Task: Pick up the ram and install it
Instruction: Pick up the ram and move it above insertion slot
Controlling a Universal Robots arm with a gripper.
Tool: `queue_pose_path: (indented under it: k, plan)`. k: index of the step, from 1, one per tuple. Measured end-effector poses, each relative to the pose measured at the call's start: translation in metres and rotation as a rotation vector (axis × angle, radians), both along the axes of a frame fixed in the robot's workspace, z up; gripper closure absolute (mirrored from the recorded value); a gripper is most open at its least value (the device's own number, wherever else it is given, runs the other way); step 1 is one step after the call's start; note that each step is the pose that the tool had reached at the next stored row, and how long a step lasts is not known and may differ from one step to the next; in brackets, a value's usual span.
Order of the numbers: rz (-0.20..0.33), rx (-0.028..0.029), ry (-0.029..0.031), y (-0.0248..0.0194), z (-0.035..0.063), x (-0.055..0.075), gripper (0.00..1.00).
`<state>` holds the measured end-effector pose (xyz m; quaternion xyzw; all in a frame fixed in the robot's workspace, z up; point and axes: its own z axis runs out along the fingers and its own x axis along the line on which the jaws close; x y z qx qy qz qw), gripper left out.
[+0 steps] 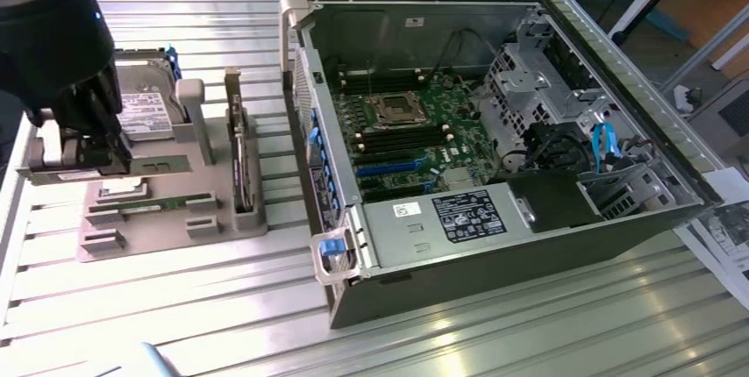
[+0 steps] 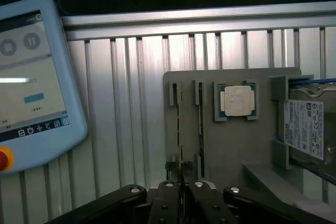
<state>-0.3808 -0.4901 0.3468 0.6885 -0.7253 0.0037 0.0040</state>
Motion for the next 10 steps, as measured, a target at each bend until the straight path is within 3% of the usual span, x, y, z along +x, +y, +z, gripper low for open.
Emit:
queue_pose_path:
  k: [10]
  plan:
    - [0.000, 0.0001, -0.0002, 0.0000, 0.0465, 0.000, 0.87]
